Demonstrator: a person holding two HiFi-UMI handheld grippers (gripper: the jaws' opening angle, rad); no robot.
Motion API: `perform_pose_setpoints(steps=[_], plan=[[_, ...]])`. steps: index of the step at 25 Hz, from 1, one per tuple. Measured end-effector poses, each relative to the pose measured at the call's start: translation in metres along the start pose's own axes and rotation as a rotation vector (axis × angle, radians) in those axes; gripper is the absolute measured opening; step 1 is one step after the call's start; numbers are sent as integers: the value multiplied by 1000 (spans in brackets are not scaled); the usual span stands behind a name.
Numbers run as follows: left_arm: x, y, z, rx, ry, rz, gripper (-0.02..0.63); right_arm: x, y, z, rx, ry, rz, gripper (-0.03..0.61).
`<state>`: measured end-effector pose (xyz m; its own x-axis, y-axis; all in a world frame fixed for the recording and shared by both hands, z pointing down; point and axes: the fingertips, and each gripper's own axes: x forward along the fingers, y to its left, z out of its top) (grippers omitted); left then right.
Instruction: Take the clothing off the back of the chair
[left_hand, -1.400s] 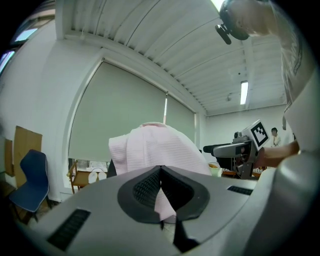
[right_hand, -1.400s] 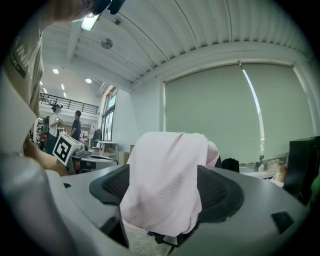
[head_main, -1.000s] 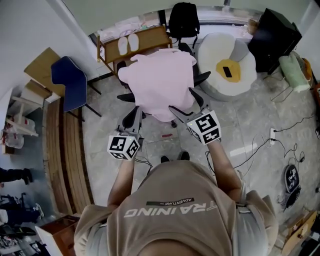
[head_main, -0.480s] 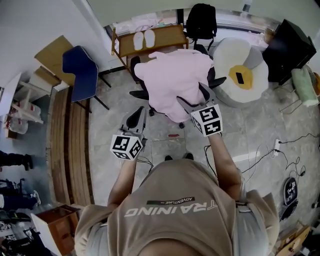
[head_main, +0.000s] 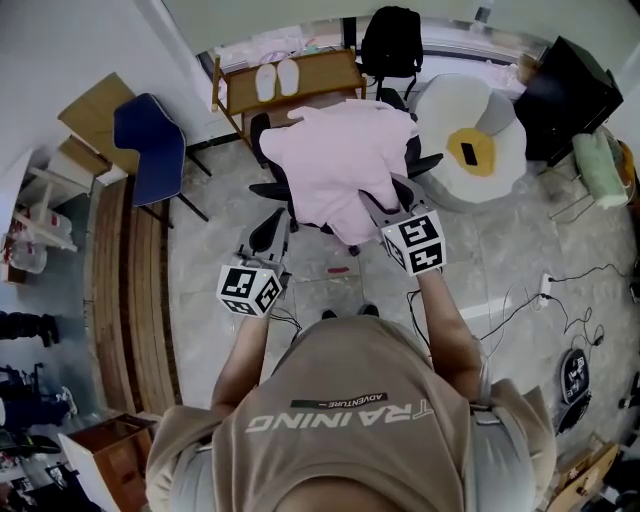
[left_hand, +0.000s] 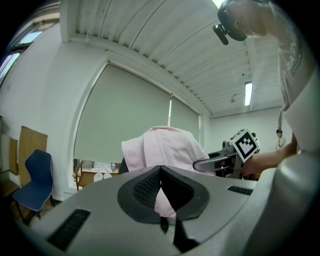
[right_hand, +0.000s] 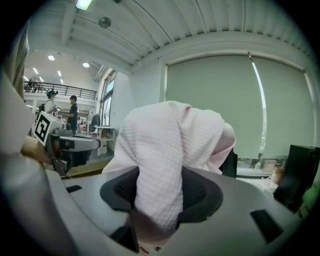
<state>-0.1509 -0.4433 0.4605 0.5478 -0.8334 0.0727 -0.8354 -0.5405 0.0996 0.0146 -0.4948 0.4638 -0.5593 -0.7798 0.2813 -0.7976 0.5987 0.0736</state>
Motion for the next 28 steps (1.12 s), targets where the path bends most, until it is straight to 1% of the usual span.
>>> perform_pose_setpoints(steps=[1, 4, 12, 16, 19, 23, 28], plan=[[0, -1, 0, -1, 2, 1, 12, -3, 1, 1, 3, 1, 22, 224], [-2, -7, -1, -3, 6, 5, 12, -14, 8, 6, 7, -15, 99, 190], [-12, -27, 1, 5, 8, 27, 12, -35, 18, 16, -6, -68, 146, 175], [-24, -39, -6, 8, 7, 67, 12, -54, 31, 18, -38, -112, 196, 139], [-37, -47, -14, -15, 13, 95, 12, -63, 42, 15, -39, -128, 232, 132], [-58, -51, -16, -6, 20, 93, 12, -75, 61, 17, -54, -153, 242, 129], [-90, -52, -17, -6, 7, 82, 12, -100, 88, 15, -41, -163, 216, 127]])
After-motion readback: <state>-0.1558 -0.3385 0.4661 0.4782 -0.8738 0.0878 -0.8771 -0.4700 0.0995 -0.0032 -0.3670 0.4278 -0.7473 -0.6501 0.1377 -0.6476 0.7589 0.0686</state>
